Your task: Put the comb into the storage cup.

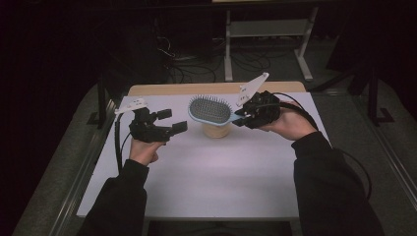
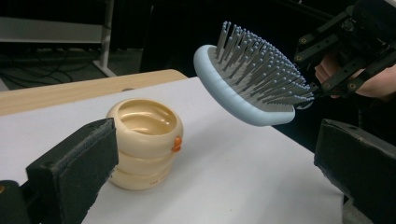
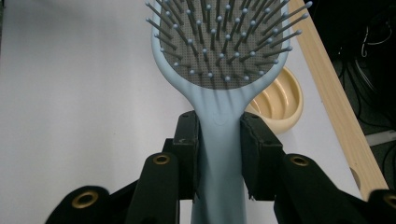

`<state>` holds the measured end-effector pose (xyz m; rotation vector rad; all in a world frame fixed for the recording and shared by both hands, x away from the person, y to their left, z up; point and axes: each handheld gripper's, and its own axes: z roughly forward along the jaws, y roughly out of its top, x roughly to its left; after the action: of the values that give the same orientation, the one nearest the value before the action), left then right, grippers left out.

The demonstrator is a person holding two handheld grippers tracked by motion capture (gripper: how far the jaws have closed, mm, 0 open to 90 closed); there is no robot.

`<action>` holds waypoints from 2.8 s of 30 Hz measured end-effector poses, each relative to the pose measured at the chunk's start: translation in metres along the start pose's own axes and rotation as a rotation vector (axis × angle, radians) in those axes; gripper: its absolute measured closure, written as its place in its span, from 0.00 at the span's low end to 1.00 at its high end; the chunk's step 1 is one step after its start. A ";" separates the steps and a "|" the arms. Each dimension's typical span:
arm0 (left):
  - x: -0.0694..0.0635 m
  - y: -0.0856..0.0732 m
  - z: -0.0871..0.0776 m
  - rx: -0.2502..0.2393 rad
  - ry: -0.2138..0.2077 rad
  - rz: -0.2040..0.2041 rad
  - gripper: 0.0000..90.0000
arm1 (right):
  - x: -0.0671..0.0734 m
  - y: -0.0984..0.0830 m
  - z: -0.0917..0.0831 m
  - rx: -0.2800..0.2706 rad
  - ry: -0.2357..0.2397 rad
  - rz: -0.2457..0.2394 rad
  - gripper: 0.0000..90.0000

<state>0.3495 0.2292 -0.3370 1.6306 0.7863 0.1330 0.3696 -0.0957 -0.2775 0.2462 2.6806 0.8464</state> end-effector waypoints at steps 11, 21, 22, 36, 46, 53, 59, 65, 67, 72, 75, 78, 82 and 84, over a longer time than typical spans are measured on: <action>-0.010 0.008 0.033 -0.015 -0.055 -0.082 0.00 | 0.001 0.003 0.003 -0.016 -0.012 0.003 0.76; -0.017 0.013 0.047 -0.062 -0.061 -0.124 0.03 | 0.003 0.007 0.007 -0.045 -0.033 0.004 0.76; -0.018 0.013 0.049 -0.066 -0.064 -0.131 0.04 | 0.004 0.008 0.007 -0.049 -0.034 0.009 0.76; -0.016 0.014 0.053 -0.089 -0.056 -0.215 0.19 | 0.007 0.008 0.013 -0.069 -0.062 0.017 0.75; -0.018 0.011 0.056 -0.119 -0.043 -0.245 0.33 | 0.008 0.006 0.019 -0.103 -0.088 0.033 0.76; -0.016 0.010 0.057 -0.176 -0.055 -0.294 0.38 | 0.012 0.004 0.022 -0.118 -0.126 0.029 0.76; -0.012 0.010 0.057 -0.216 -0.104 -0.351 0.48 | 0.012 0.003 0.025 -0.109 -0.145 0.033 0.76; -0.012 0.011 0.058 -0.218 -0.119 -0.355 0.53 | 0.013 0.004 0.028 -0.087 -0.159 0.031 0.76; -0.012 0.012 0.058 -0.219 -0.118 -0.352 0.54 | 0.013 0.005 0.030 -0.081 -0.164 0.032 0.75; -0.013 0.016 0.056 -0.199 -0.125 -0.329 0.57 | 0.013 0.005 0.031 -0.085 -0.138 0.053 0.75; -0.016 0.020 0.056 -0.189 -0.112 -0.296 0.57 | 0.010 0.006 0.031 -0.094 -0.114 0.081 0.73; -0.020 0.024 0.056 -0.177 -0.112 -0.260 0.58 | 0.007 0.006 0.031 -0.096 -0.096 0.111 0.65; -0.023 0.027 0.057 -0.171 -0.113 -0.233 0.58 | 0.004 0.005 0.031 -0.101 -0.085 0.146 0.55; -0.024 0.029 0.057 -0.169 -0.110 -0.222 0.58 | 0.003 0.004 0.030 -0.107 -0.076 0.164 0.50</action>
<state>0.3723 0.1685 -0.3159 1.3707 0.8420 -0.0473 0.3780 -0.0761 -0.2993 0.4688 2.5625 1.0042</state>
